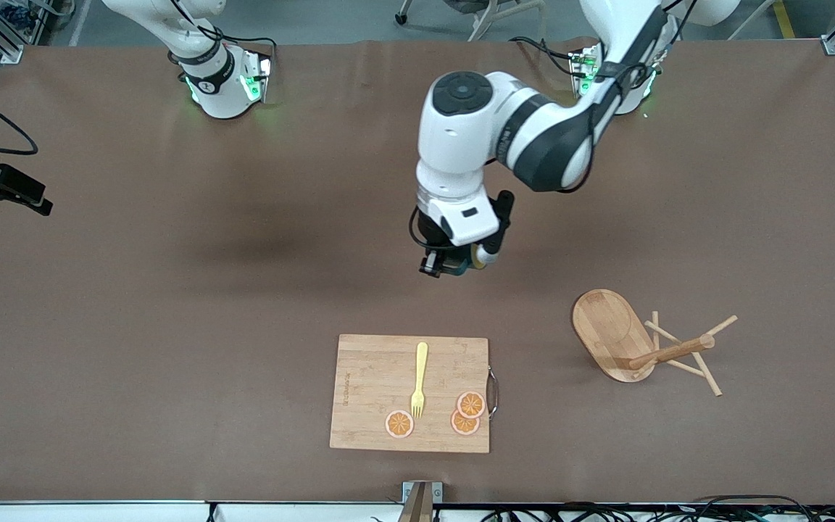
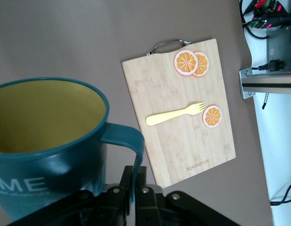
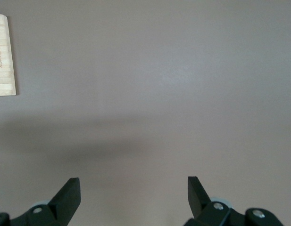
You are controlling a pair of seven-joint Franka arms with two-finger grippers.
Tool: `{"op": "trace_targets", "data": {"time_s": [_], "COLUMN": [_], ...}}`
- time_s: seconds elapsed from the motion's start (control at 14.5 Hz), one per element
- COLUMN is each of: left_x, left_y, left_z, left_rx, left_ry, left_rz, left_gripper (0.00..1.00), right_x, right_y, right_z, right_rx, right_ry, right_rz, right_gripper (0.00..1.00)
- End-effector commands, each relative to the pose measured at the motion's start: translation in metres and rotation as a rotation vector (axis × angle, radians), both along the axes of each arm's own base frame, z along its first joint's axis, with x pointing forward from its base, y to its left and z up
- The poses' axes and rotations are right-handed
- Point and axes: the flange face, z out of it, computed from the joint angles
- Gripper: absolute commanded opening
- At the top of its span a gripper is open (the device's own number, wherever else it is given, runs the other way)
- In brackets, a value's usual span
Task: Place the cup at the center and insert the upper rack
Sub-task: 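Carry the mug with the left gripper to the wooden mug tree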
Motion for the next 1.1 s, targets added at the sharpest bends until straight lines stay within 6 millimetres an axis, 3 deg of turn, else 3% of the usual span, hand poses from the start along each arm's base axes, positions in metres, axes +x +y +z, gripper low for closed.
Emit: {"op": "trace_targets", "data": {"time_s": [0.0,0.28,0.55,1.03], "left_x": [0.005,0.027,0.039,0.059], "left_y": [0.032,0.092,0.154,0.231], "left_z": [0.018,0.042,0.048,0.03], "left_rx": [-0.066,-0.206,-0.375,-0.422], "left_ry": [0.051,0.117,0.167,0.172], "left_rz": [0.014,-0.013,-0.065,-0.051], "left_gripper": [0.0,0.0,0.0,0.0], "right_x": [-0.006,-0.006,-0.003,-0.003], "right_y": [0.0,0.001,0.001,0.0], "right_z": [0.008,0.009,0.013,0.011], "right_rx": [-0.002,-0.002,-0.002,-0.003], "right_ry": [-0.014,-0.014,-0.031,-0.025], "right_rz": [0.005,0.007,0.007,0.007], "right_gripper": [1.0,1.0,1.0,1.0]}}
